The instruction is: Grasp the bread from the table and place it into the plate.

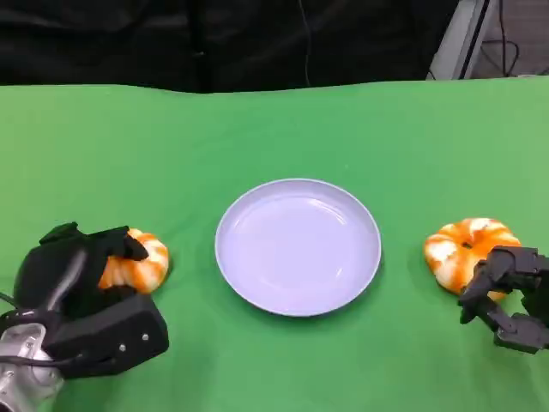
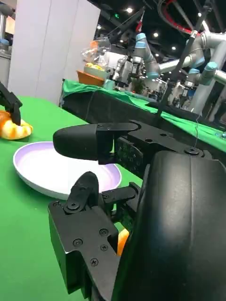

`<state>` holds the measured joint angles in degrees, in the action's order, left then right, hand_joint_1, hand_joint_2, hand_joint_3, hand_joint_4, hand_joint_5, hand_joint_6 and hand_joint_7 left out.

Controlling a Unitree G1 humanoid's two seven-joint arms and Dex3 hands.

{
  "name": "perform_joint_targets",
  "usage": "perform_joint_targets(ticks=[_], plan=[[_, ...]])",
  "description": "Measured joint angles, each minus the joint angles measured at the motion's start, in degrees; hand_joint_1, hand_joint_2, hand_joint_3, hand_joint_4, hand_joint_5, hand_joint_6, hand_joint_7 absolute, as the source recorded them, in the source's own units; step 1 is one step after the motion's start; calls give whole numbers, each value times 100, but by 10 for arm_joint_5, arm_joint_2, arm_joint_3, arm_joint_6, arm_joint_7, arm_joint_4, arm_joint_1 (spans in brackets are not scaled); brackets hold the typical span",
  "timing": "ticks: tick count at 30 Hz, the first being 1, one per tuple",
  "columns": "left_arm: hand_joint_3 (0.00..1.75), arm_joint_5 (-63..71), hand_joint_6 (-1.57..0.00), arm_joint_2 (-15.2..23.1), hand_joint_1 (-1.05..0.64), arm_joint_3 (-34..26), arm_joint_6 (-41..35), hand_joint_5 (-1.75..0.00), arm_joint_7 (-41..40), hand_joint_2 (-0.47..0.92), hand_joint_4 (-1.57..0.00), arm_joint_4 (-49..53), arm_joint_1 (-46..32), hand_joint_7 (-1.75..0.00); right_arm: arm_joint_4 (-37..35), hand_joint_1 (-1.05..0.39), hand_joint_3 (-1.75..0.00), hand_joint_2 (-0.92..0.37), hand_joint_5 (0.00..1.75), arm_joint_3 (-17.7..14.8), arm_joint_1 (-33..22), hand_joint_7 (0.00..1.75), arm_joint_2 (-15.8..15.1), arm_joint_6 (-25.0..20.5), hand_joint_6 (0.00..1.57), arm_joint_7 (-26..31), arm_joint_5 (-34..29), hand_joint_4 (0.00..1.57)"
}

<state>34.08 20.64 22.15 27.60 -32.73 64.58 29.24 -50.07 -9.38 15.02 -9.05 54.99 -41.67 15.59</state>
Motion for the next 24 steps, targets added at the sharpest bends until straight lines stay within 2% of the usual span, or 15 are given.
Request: perform_joint_targets(ticks=[7, 12, 17, 24], plan=[[28, 0, -56, 0, -7, -2, -1, -175, -12, 92, -49, -21, -12, -156, 0, 13, -77, -73, 141, 0, 0, 99, 0, 0, 93, 0, 0, 87], [25, 3, -51, 1, -8, -2, -5, -175, -16, 92, -46, -43, -22, -160, -1, 12, -77, -74, 141, 0, 0, 99, 0, 5, 92, 1, -3, 87], [18, 14, -51, 3, -7, -1, -16, -175, -16, 92, -47, -71, -33, -160, -1, 12, -75, -74, 140, 0, 0, 99, 0, 5, 92, 2, -4, 88], [26, 19, -55, 7, -8, -6, -23, -175, -19, 92, -47, -137, -57, -153, -1, 13, -75, -75, 140, 0, 0, 100, 0, 5, 93, 0, -4, 87]])
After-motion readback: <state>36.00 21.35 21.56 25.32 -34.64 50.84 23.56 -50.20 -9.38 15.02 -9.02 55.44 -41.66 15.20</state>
